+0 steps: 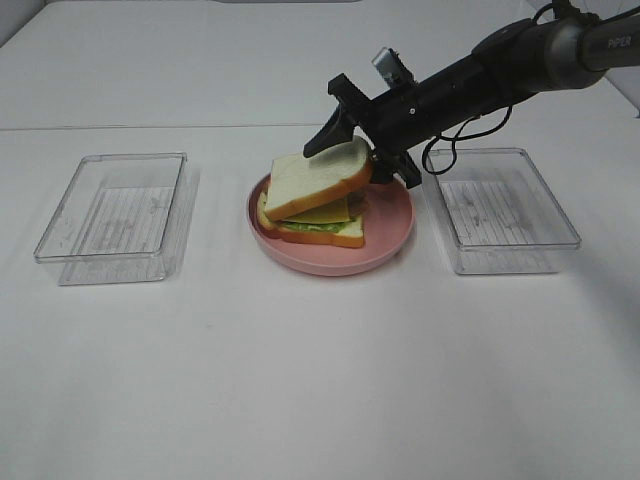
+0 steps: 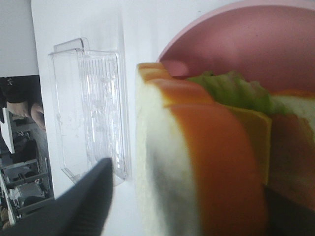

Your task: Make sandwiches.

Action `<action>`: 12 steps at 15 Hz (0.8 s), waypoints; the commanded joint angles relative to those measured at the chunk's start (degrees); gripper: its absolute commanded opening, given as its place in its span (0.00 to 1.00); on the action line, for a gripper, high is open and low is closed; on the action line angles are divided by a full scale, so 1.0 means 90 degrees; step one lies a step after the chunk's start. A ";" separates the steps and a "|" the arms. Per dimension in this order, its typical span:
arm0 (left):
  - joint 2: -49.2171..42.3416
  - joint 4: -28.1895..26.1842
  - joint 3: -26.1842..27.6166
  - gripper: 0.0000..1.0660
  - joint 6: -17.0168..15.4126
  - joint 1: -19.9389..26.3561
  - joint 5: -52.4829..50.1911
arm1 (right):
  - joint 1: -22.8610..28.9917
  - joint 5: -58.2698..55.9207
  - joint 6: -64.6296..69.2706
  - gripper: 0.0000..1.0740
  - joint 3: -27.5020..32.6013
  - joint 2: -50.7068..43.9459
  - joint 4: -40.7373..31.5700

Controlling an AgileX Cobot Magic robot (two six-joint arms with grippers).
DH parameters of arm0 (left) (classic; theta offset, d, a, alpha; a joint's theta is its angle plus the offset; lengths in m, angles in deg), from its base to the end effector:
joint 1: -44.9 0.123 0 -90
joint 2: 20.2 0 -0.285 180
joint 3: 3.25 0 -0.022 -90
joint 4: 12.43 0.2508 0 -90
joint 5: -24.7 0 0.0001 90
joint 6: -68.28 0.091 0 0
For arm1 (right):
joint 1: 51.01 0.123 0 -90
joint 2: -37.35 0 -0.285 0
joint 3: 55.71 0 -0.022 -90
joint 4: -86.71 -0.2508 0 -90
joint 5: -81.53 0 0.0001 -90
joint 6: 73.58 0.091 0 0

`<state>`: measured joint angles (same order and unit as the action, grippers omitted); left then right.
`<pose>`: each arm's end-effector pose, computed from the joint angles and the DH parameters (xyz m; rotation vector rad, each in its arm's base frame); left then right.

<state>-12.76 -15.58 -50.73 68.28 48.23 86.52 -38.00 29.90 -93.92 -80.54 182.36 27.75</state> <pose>-0.0086 -0.0049 0.2811 -0.0552 2.0357 -0.0292 0.4652 0.1703 0.1192 0.0486 2.7129 1.1963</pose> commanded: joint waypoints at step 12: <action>-0.0127 -0.0032 -0.0013 0.94 0.0000 -0.0013 -0.0057 | 0.0051 -0.2763 0.2145 0.83 -0.3202 -0.0325 0.5322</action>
<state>-12.76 -15.58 -50.73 68.28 48.23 86.52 -37.83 12.14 -75.30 -108.90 180.24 74.27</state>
